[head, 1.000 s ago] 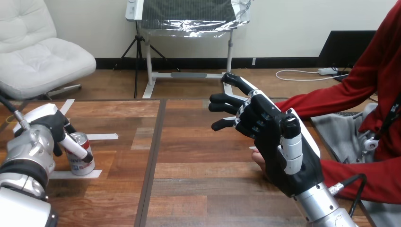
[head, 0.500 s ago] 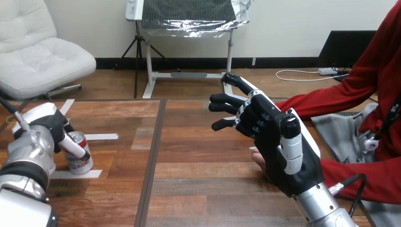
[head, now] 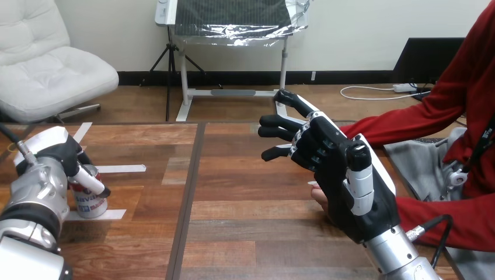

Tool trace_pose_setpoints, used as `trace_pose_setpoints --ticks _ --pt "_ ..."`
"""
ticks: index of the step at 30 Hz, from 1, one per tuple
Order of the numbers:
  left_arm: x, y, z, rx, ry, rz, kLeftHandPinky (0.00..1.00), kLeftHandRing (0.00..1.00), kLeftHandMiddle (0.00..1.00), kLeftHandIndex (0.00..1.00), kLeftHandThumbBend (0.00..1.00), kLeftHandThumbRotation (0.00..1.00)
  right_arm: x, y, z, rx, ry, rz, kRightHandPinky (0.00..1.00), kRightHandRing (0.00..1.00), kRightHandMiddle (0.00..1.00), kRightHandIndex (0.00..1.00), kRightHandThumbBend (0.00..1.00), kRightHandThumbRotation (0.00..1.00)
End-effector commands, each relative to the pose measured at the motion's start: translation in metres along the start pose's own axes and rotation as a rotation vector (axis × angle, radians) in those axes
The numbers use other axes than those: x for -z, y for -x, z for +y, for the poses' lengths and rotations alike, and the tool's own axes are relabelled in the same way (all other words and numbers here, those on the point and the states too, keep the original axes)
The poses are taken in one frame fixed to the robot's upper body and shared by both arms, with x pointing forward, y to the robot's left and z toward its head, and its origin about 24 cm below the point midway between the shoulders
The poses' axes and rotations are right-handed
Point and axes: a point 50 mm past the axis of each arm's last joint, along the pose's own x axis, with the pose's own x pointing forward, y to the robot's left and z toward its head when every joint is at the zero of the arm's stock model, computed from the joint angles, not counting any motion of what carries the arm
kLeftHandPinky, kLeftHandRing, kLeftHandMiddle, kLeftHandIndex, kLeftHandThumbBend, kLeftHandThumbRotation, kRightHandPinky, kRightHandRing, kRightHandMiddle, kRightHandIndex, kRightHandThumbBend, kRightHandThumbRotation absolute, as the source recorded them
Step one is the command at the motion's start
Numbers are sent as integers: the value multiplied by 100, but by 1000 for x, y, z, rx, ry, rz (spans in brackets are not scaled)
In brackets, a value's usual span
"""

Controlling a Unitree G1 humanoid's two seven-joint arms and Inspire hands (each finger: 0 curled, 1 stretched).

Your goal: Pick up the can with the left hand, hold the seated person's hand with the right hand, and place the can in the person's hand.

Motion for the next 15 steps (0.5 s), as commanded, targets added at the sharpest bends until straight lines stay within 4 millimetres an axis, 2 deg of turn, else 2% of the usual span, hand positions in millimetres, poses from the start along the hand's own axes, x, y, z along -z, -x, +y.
trace_pose_setpoints --ticks 1,15 --pt "-12 0 8 -53 30 -58 37 47 53 51 72 0 -13 -9 -4 -9 21 -65 64 79 79 90 92 100" --pt "-14 1 9 -89 68 -87 35 44 50 50 73 0 -8 -11 -8 4 9 -43 62 80 80 91 89 100"
